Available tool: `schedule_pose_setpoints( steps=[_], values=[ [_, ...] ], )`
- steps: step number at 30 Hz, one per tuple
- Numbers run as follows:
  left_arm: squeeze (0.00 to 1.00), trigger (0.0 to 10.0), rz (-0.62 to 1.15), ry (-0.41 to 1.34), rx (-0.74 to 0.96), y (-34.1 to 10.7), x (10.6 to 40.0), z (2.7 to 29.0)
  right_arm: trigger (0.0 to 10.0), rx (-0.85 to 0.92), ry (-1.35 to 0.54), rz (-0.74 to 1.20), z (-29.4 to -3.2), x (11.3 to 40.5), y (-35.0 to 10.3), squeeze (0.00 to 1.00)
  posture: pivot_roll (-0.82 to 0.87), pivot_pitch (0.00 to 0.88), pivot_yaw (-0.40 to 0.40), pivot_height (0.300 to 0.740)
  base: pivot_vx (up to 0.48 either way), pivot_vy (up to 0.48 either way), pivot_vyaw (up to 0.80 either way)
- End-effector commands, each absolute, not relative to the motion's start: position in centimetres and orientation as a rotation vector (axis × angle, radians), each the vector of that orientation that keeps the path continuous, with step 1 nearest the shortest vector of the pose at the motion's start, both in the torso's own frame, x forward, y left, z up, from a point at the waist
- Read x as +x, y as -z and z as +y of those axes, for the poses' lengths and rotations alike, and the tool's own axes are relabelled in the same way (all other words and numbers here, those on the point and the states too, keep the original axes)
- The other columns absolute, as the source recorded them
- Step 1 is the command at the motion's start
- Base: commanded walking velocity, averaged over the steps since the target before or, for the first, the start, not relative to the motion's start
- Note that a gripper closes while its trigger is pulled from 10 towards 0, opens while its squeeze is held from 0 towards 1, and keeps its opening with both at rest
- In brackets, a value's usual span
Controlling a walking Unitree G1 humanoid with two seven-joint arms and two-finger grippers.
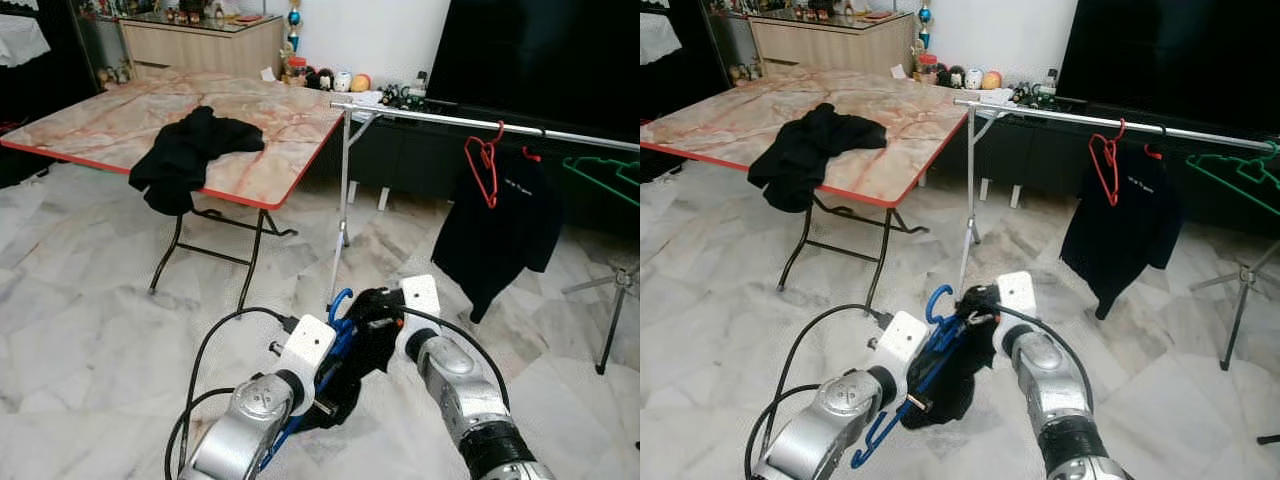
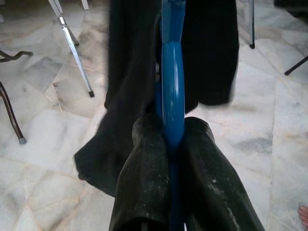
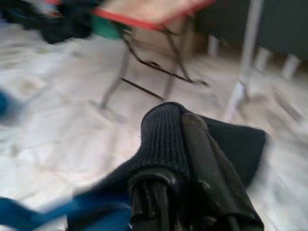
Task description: Hang hanger
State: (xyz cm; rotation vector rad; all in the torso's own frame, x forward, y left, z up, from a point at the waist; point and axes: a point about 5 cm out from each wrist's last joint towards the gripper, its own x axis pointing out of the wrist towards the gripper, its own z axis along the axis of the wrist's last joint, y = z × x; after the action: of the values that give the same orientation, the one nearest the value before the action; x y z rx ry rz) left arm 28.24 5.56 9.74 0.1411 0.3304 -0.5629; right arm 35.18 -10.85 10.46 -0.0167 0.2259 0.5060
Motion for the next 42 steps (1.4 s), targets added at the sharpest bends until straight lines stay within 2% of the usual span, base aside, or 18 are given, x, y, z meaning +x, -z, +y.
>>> schedule_pose_setpoints(
  steps=[1, 12, 23, 24, 25, 26, 42],
  values=[
    [0.0, 10.0, 0.304, 0.572, 0.126, -10.2, 28.3, 5.2, 10.0, -0.036, -0.58, 0.184, -10.1, 35.1, -11.6, 0.0, 0.16, 0.0, -0.077, 0.74, 0.0, 0.0, 0.0],
    [0.0, 10.0, 0.298, 0.549, 0.069, -10.3, 28.6, 5.5, 10.0, -0.177, -0.727, 0.217, -9.7, 33.2, -11.2, 0.0, 0.15, 0.0, -0.076, 0.74, 0.0, 0.0, 0.0],
    [0.0, 10.0, 0.208, 0.461, 0.003, -11.6, 29.6, 6.2, 10.0, -0.227, -0.707, 0.286, -10.6, 32.5, -10.4, 0.0, 0.14, 0.0, -0.079, 0.74, 0.0, 0.0, 0.0],
    [0.0, 10.0, 0.201, 0.464, -0.003, -11.7, 29.7, 6.2, 10.0, -0.232, -0.717, 0.294, -10.6, 32.4, -10.2, 0.76, 0.14, 0.0, -0.079, 0.74, 0.0, 0.0, 0.0],
    [0.0, 10.0, 0.199, 0.466, -0.004, -11.8, 29.7, 6.2, 10.0, -0.234, -0.719, 0.295, -10.6, 32.3, -10.2, 0.76, 0.14, 0.0, -0.079, 0.74, 0.0, 0.0, 0.0],
    [0.0, 10.0, 0.2, 0.466, -0.004, -11.8, 29.7, 6.2, 10.0, -0.244, -0.726, 0.298, -10.6, 32.3, -10.2, 1.0, 0.14, 0.0, -0.079, 0.74, 0.0, 0.0, 0.0],
    [0.0, 10.0, 0.171, 0.421, -0.036, -11.7, 30.0, 6.9, 10.0, -0.384, -0.788, 0.353, -11.3, 31.0, -9.7, 1.0, 0.14, 0.0, -0.079, 0.74, 0.0, 0.0, 0.0]
  ],
)
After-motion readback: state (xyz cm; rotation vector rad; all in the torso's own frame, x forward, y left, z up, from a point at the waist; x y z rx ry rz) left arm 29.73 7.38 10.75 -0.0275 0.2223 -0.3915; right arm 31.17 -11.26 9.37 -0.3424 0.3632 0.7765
